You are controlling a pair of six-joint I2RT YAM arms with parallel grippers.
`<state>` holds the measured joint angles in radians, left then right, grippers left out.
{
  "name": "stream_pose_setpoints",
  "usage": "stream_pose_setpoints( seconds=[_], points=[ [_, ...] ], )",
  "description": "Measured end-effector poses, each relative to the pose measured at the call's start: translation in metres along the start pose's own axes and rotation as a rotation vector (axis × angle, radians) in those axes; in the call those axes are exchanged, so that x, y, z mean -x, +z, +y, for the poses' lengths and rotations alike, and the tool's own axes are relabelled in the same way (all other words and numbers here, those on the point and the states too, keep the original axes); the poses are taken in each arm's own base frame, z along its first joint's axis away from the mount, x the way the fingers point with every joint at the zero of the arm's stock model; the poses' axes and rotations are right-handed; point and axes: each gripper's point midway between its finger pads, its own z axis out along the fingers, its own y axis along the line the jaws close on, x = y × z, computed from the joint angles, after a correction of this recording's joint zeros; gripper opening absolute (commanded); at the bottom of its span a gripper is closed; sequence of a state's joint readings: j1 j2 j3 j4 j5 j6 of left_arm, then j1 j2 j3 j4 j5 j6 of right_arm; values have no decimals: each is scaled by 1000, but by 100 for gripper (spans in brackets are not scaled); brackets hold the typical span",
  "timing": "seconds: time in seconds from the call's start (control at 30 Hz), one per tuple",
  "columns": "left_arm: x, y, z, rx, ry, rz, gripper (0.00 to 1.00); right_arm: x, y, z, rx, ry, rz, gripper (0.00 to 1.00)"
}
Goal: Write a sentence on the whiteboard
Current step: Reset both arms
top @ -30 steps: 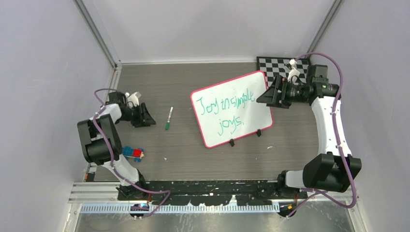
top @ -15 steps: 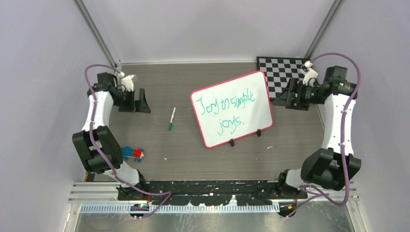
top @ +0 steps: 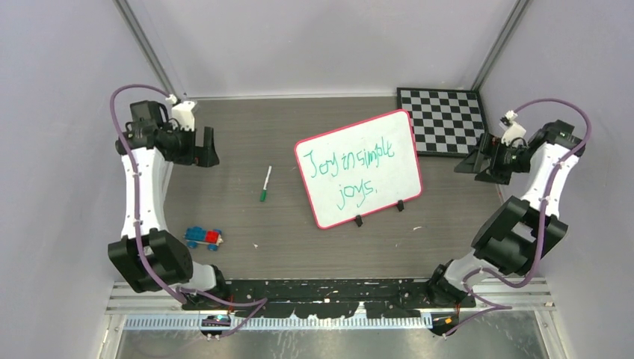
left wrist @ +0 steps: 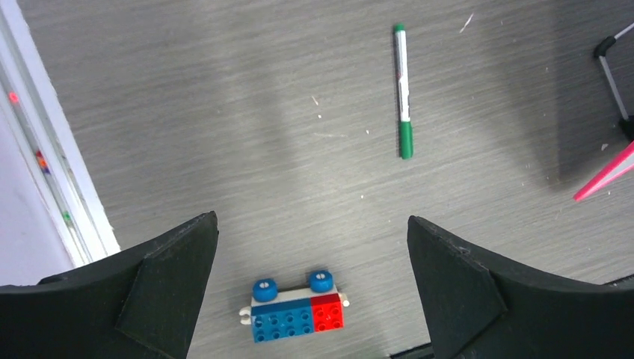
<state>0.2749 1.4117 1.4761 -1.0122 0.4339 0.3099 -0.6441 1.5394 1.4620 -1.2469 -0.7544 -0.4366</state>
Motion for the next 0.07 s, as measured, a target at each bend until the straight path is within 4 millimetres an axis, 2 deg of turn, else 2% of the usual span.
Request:
stream_pose_setpoints(
  seconds=[0.07],
  points=[
    [-8, 2, -2, 0, -21, 18, 100, -6, 2, -6, -1, 5, 19, 89]
  ],
)
